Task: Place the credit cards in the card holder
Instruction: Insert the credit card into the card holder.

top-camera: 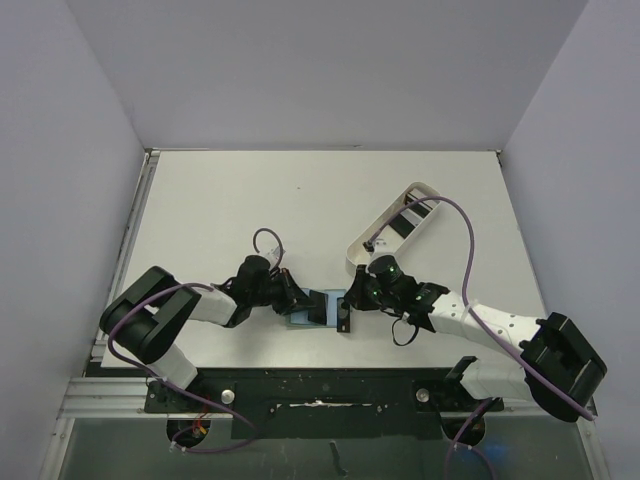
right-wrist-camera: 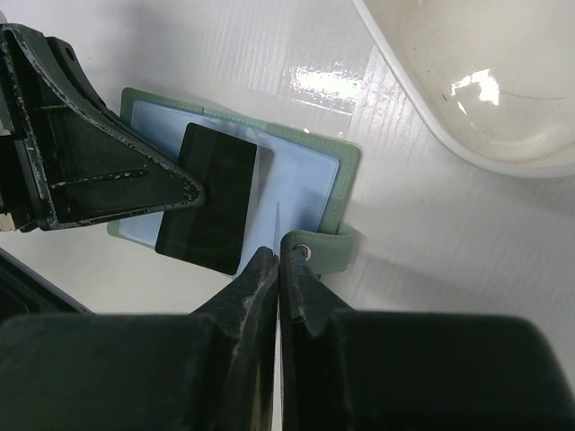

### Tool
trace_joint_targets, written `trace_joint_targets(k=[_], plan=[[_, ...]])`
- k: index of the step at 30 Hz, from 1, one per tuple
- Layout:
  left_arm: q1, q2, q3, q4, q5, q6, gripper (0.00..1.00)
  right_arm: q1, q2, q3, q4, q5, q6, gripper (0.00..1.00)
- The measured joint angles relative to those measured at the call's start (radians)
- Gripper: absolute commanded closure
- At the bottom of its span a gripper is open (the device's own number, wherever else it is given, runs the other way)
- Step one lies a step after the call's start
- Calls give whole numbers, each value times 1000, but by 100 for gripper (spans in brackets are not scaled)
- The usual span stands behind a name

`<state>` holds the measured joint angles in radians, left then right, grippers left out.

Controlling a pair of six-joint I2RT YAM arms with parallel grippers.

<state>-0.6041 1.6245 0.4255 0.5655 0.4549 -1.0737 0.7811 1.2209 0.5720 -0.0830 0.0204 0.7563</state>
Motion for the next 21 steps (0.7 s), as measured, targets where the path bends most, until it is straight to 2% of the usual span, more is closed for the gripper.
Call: trace_joint_targets(k=[21], plan=[[-27, 1, -10, 36, -63, -44, 100, 13, -46, -21, -14, 24, 15, 100]])
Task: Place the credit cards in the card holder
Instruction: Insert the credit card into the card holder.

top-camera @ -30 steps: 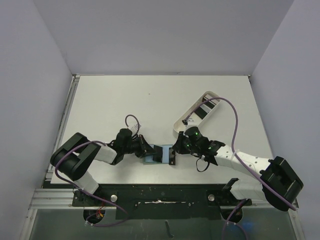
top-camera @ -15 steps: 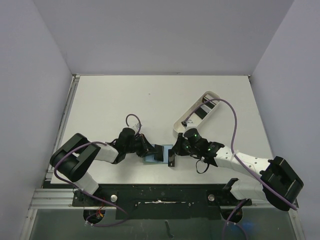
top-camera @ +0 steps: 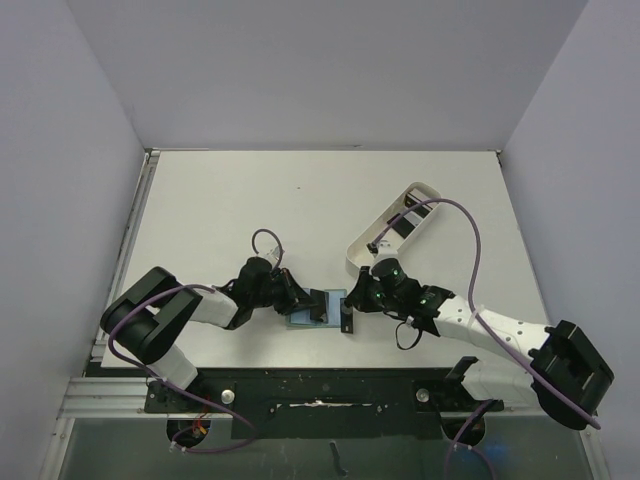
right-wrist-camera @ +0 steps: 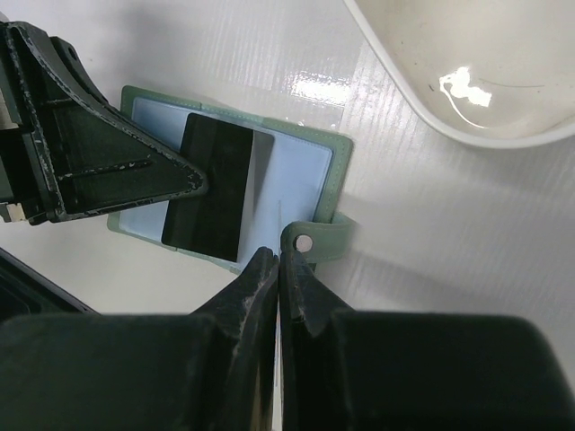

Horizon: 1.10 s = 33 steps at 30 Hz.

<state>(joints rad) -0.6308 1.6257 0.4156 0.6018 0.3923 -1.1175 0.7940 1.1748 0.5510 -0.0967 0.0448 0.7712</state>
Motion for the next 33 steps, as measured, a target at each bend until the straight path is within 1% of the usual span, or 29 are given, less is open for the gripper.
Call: trace_joint_targets(k=[5, 7, 11, 15, 19, 24, 33], plan=[[-3, 1, 0, -2, -4, 3, 86, 0, -29, 18, -56, 23, 0, 100], [-4, 2, 0, -13, -8, 6, 82, 0, -39, 27, -71, 39, -1, 100], [-8, -3, 10, -45, -16, 22, 76, 0, -45, 34, -85, 69, -3, 100], [-13, -41, 42, -143, -50, 57, 71, 0, -45, 34, -89, 80, -4, 100], [-14, -76, 77, -245, -101, 95, 68, 0, -45, 34, -89, 87, -5, 100], [-17, -98, 106, -332, -140, 129, 65, 0, -45, 34, -89, 87, -4, 100], [-32, -105, 143, -404, -172, 163, 63, 0, -45, 34, -87, 96, -4, 100]])
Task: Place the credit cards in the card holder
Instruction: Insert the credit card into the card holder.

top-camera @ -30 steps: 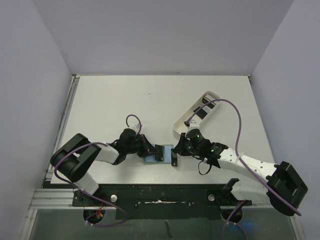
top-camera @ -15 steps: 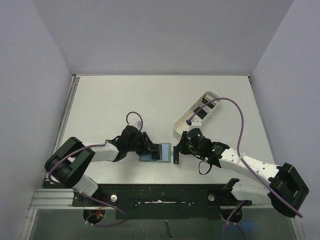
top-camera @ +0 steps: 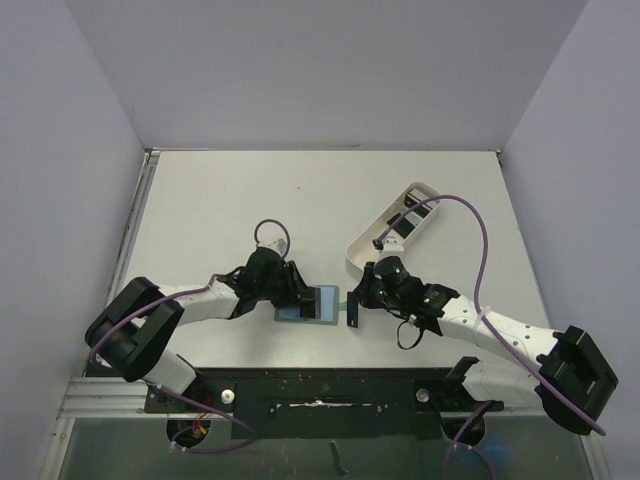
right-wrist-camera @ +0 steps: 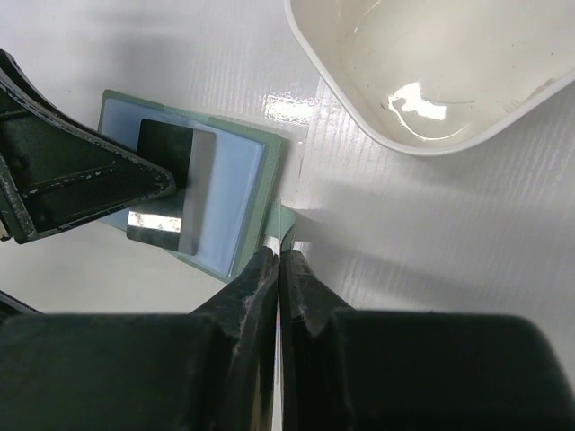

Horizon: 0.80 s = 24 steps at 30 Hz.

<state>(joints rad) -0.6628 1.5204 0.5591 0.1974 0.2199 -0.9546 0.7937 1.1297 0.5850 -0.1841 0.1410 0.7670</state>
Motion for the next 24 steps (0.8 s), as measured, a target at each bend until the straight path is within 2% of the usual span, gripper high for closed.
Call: trace_joint_targets(k=[24], plan=[[-6, -69, 93, -225, -90, 105, 55, 0, 12, 23, 14, 5, 0, 100]])
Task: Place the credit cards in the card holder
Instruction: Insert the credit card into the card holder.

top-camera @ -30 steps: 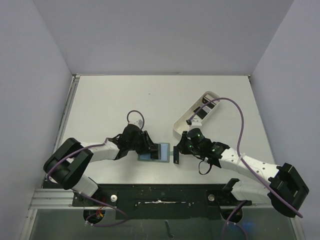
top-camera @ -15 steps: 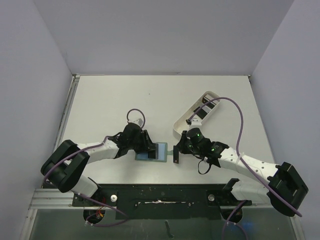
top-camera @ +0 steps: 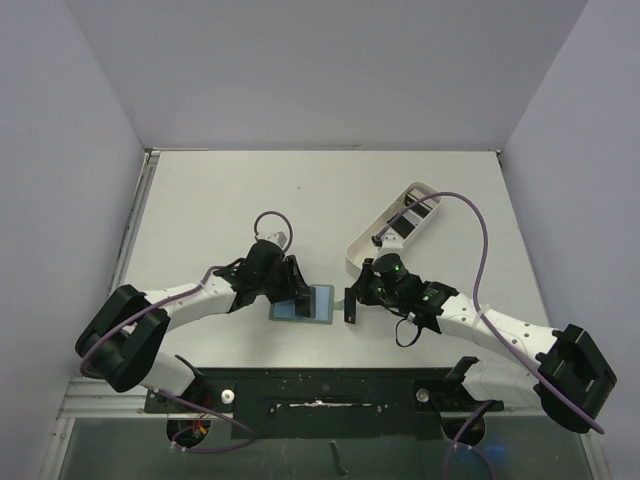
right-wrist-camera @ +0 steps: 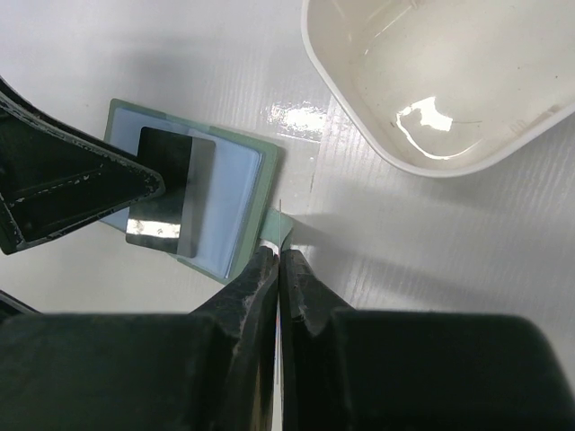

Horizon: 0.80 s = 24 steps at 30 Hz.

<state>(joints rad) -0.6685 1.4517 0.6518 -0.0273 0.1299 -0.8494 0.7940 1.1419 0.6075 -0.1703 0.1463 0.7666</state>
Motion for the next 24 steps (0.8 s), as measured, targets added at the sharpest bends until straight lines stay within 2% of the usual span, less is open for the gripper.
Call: trace_joint_targets(k=[9, 15, 24], plan=[[0, -6, 0, -26, -21, 5, 56, 0, 0, 1, 4, 0, -1, 100], [0, 20, 0, -26, -21, 9, 63, 0, 26, 23, 6, -5, -4, 100], [-3, 28, 0, -17, -14, 16, 66, 0, 46, 26, 17, -9, -4, 100]])
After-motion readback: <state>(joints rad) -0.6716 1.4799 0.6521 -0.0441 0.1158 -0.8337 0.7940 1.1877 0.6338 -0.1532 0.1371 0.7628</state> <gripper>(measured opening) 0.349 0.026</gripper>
